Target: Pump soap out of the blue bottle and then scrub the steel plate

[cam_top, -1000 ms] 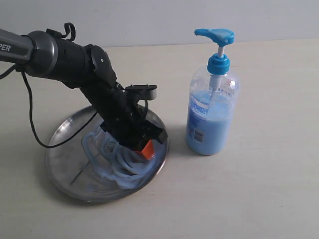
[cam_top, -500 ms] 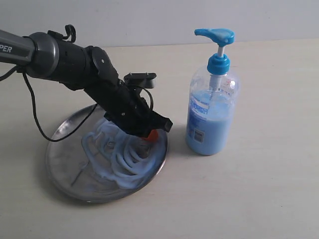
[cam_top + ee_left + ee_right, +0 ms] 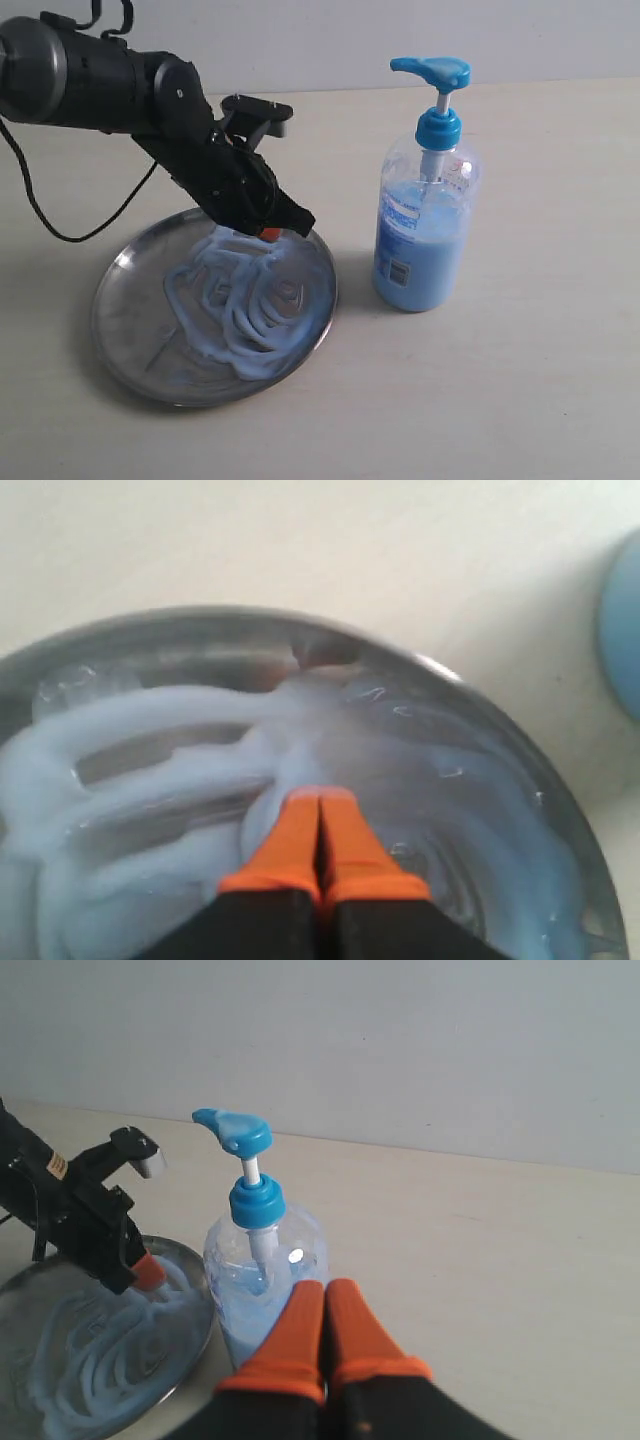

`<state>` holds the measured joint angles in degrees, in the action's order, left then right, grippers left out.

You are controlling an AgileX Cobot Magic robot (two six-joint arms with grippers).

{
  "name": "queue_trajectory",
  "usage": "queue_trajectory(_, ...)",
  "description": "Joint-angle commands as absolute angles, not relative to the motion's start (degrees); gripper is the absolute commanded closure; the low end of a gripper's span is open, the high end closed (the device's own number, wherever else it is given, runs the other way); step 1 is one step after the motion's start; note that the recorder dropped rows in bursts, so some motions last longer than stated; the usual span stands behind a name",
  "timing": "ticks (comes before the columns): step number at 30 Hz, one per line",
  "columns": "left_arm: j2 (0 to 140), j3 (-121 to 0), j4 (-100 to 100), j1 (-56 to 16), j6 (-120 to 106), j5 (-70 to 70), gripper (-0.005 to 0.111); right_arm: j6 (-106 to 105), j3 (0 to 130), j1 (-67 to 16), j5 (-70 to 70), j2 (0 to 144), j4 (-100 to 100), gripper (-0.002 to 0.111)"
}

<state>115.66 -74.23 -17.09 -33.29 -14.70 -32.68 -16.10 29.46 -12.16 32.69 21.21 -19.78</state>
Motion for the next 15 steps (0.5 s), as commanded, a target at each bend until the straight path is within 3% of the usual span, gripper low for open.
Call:
queue_trajectory(1,111.3,-74.2,-16.4,-33.1,-14.2,-32.6,0.107,-16.6,28.9,-12.0,31.9,20.9,-19.3,0.108)
queue_trajectory(15,98.6,-74.2,-15.1,-33.1,-14.2,-38.6,0.107,-18.0,28.9,-12.0,31.9,20.9,-17.7,0.108)
